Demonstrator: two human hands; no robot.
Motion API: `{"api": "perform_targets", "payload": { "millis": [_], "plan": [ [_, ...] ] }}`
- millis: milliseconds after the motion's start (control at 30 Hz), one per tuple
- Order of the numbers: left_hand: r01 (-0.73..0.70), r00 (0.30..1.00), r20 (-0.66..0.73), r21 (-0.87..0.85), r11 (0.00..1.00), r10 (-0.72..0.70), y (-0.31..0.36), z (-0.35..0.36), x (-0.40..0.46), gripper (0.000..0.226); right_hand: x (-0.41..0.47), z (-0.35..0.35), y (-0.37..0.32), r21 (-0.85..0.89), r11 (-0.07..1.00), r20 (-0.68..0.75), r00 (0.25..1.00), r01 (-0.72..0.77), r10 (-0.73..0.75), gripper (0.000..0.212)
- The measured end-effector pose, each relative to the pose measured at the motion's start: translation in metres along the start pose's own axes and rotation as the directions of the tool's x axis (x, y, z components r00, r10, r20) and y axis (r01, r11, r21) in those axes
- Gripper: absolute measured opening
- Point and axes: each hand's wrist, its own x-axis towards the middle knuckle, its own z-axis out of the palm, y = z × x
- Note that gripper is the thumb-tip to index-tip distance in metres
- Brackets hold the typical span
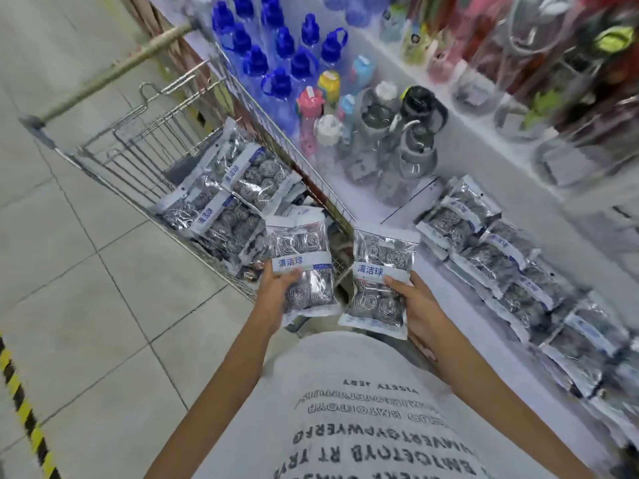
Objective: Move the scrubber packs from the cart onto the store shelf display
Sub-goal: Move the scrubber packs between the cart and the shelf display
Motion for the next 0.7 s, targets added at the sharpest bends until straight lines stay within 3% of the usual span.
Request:
{"api": "perform_targets", "payload": {
  "millis": [67, 100, 167, 200, 300, 333, 400, 533, 567, 700],
  "plan": [
    [-0.021, 0.998, 0.063, 0.093, 0.995, 0.016, -0.004, 0.017, 0.005, 0.102, -0.011, -0.022, 0.001, 0.082, 0.996, -0.059, 0.998, 0.029, -0.024, 0.046],
    [-0.04, 0.994, 0.101, 0.112, 0.993, 0.028, 0.001, 0.031, -0.002, 0.099, -0.017, -0.033, 0.002, 0.118, 0.992, -0.077, 0.997, 0.038, -0.029, 0.046],
    [-0.079, 0.984, 0.17, 0.151, 0.985, 0.052, 0.004, 0.057, -0.01, 0.055, -0.029, -0.056, 0.002, 0.191, 0.98, -0.123, 0.992, 0.056, -0.032, 0.042],
    [-0.09, 0.979, 0.199, 0.175, 0.98, 0.054, 0.005, 0.07, -0.016, 0.046, -0.035, -0.068, 0.002, 0.226, 0.971, -0.149, 0.988, 0.074, -0.04, 0.036],
    [-0.101, 0.959, 0.283, 0.235, 0.967, 0.031, -0.005, 0.112, -0.028, 0.072, -0.051, -0.108, 0.01, 0.303, 0.946, -0.231, 0.972, 0.113, -0.042, 0.025],
    [-0.105, 0.955, 0.294, 0.252, 0.962, 0.028, -0.009, 0.126, -0.03, 0.07, -0.058, -0.122, 0.013, 0.343, 0.931, -0.238, 0.971, 0.12, -0.038, 0.027],
    [-0.113, 0.947, 0.321, 0.281, 0.953, 0.018, -0.019, 0.154, -0.04, 0.049, -0.072, -0.151, 0.019, 0.391, 0.913, -0.261, 0.965, 0.117, -0.012, 0.045],
    [-0.122, 0.919, 0.394, 0.324, 0.938, -0.017, -0.038, 0.21, -0.065, 0.04, -0.079, -0.22, 0.046, 0.425, 0.894, -0.34, 0.94, 0.145, 0.01, 0.106],
    [-0.117, 0.915, 0.401, 0.335, 0.935, -0.029, -0.045, 0.221, -0.067, 0.038, -0.079, -0.236, 0.052, 0.438, 0.886, -0.363, 0.932, 0.152, 0.019, 0.105],
    [-0.126, 0.91, 0.411, 0.374, 0.919, -0.043, -0.062, 0.263, -0.074, 0.033, -0.098, -0.264, 0.038, 0.429, 0.887, -0.459, 0.887, 0.171, 0.051, 0.055]
  ]
}}
